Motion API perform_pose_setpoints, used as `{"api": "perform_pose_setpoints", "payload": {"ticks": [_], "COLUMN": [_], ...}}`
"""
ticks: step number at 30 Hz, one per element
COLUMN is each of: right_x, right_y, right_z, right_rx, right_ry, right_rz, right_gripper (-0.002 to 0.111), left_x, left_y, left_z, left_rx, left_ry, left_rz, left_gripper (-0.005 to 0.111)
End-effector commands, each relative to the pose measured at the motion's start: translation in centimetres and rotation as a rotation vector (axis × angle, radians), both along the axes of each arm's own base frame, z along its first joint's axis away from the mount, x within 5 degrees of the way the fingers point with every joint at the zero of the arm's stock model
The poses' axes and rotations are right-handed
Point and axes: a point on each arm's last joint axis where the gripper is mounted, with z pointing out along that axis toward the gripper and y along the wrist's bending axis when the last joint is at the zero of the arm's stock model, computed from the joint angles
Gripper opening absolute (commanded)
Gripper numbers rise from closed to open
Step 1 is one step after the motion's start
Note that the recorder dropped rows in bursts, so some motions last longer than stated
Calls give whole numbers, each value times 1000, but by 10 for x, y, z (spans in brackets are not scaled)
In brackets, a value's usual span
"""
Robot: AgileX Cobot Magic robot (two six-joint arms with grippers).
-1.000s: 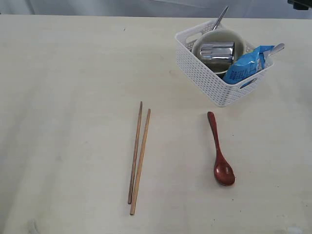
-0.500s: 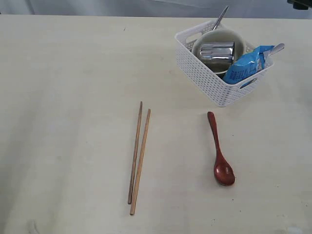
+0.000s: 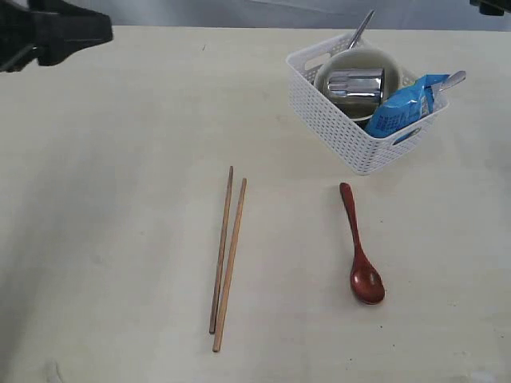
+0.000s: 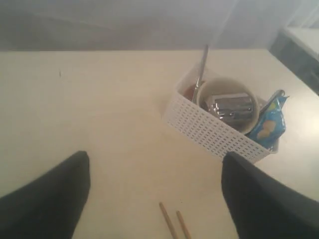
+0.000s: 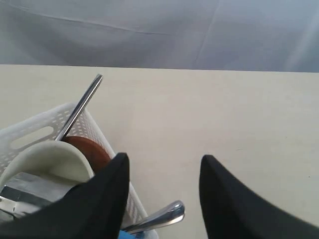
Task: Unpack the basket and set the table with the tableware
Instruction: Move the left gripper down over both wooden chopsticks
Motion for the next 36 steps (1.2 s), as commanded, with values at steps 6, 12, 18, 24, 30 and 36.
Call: {"api": "perform_pose_setpoints", "payload": {"ticks": [6, 12, 18, 24, 30, 36], "right_x": [0, 0, 0, -1, -1, -2], "right_y": [-2, -2, -2, -1, -2, -2], "right_z": [0, 0, 0, 0, -1, -2], "right_rx": [-3, -3, 2, 23, 20, 17], "right_ry": [-6, -6, -6, -3, 7, 24], "right_rz": [-2, -2, -3, -12, -15, -20], "right_gripper": [44, 44, 44, 44, 44, 44], "left_x": [82, 83, 67, 57, 43, 43], "left_y": [-4, 33, -6, -70, -123, -149], "left_z": [7, -5, -24, -43, -70, -97], "left_rx": [551, 776, 509, 540, 613, 631], "left_ry": [-201, 24, 569, 638, 704, 715], "left_rz": [196, 563, 209, -92, -160, -141], "left_gripper": [69, 69, 69, 69, 69, 69]}}
